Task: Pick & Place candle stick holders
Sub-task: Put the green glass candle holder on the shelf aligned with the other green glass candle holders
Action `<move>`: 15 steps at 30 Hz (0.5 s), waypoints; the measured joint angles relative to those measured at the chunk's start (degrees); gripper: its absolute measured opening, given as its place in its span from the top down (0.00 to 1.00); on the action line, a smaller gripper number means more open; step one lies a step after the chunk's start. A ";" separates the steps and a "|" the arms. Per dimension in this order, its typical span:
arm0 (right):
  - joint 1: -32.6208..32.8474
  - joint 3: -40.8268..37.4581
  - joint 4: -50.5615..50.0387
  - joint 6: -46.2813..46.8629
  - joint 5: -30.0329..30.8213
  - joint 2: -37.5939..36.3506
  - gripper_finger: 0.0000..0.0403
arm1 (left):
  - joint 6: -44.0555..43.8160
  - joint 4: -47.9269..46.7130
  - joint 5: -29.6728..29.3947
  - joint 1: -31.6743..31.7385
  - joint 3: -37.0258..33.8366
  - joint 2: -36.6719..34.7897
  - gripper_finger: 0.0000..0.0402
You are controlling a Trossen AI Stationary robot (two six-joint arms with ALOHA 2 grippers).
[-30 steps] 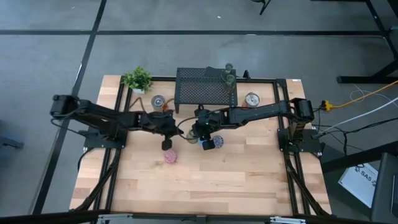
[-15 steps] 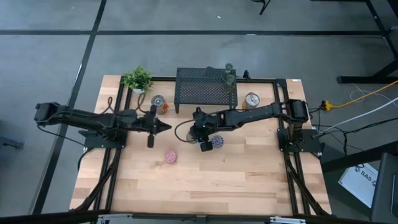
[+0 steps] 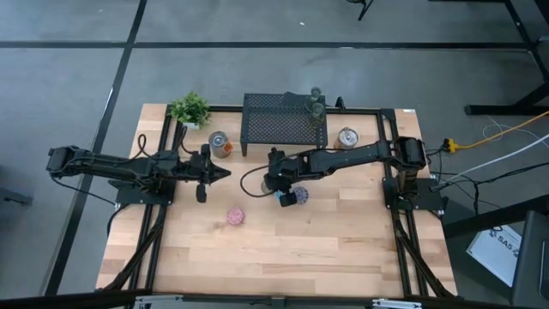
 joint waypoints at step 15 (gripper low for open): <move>-0.22 4.66 -8.03 -1.08 -2.41 0.19 0.92 | -0.52 0.08 0.09 0.00 0.00 0.00 1.00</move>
